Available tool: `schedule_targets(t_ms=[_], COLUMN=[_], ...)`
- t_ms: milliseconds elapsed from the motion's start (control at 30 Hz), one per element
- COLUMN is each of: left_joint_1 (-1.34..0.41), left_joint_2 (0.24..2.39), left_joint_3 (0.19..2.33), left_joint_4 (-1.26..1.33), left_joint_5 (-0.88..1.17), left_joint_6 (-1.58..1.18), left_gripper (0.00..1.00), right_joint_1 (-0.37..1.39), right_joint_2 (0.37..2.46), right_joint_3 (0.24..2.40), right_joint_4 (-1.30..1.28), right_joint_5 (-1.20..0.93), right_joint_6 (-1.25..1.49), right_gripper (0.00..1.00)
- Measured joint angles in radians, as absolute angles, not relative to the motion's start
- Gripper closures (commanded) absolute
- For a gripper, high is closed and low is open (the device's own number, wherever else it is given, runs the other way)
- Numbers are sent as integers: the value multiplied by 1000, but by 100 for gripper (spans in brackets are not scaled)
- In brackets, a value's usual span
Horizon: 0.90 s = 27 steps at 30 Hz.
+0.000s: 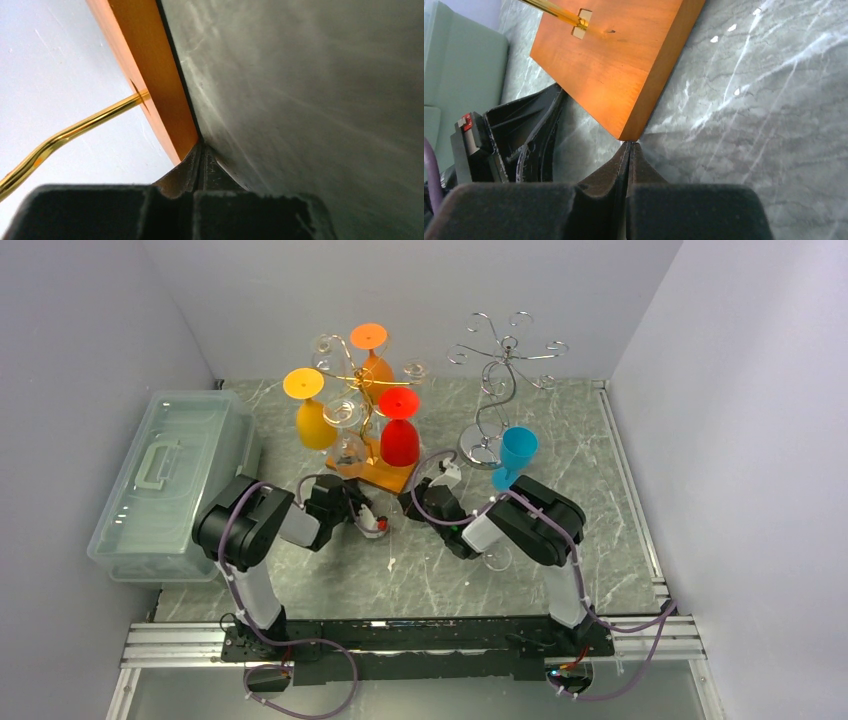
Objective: Place the wine glass upside down on the wine glass rack
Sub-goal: Move the wine rack to the center of the board.
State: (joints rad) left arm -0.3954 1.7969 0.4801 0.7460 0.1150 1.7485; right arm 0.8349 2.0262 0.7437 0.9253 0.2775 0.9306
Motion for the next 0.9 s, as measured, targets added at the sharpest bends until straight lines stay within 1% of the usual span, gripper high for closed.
schedule_targets(t_ms=[333,633,900], left_joint_1=[-352,-315,-282], left_joint_2=[1930,2032,2122], left_joint_3=[582,731,870], left_joint_4=[853,858,863], left_joint_5=[118,75,17], left_joint_6=[1686,1657,1649], left_gripper=[100,100,100], right_joint_1=[793,734,710], right_joint_2=[2077,2128,2192], right_joint_3=[844,955,1084], right_joint_4=[879,812,752], right_joint_5=[250,221,160], right_joint_6=[939,939,932], right_gripper=[100,100,97])
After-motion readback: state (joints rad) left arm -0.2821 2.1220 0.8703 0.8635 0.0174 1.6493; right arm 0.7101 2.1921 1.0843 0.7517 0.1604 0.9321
